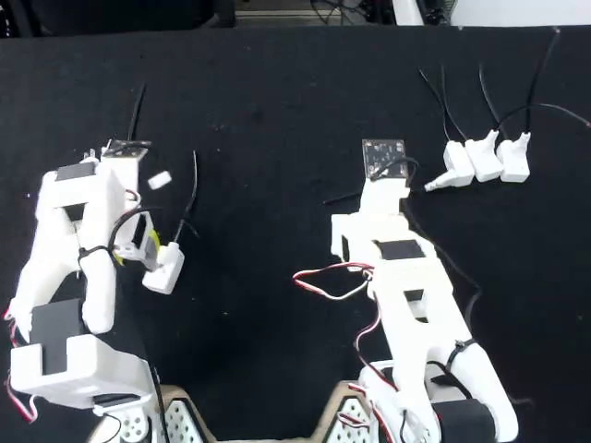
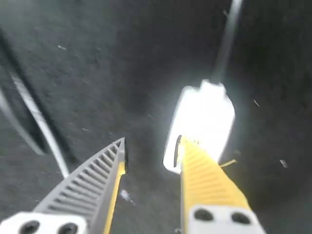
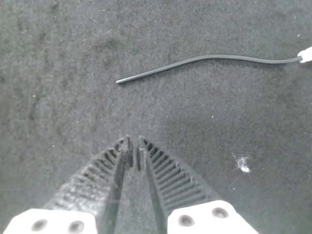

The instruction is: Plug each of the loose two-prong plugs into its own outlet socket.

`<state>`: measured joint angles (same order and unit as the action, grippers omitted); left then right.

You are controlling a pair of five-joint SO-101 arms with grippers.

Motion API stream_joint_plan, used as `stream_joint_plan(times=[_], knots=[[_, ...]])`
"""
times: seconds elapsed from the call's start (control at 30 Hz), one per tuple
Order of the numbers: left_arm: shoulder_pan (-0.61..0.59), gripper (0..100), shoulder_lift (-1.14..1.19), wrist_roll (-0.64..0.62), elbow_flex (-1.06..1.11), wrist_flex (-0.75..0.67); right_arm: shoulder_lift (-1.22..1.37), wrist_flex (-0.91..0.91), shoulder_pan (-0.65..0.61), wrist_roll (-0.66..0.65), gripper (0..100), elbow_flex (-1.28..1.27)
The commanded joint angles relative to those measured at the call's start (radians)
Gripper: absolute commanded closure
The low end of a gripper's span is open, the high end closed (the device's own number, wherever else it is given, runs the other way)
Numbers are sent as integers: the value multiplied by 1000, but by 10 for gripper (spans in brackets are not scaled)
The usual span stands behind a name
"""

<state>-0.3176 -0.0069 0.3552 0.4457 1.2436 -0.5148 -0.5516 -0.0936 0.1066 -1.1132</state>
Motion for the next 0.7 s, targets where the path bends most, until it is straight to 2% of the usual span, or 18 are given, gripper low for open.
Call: stream_joint_plan(times=[0.0,0.1,0.23,0.33,0.47,0.67], knots=[[-54,827,-14,0,25,-94,-31,20,14,8,984,27],[-84,827,-17,-2,53,-167,-31,20,14,8,984,27],[-96,827,-26,-3,35,-140,-31,20,14,8,984,27],[-84,827,-26,-3,-50,-5,-31,20,14,8,984,27],[-4,827,-26,-3,-104,152,-31,20,14,8,984,28],[73,827,-26,-8,-10,78,-31,20,14,8,984,28]])
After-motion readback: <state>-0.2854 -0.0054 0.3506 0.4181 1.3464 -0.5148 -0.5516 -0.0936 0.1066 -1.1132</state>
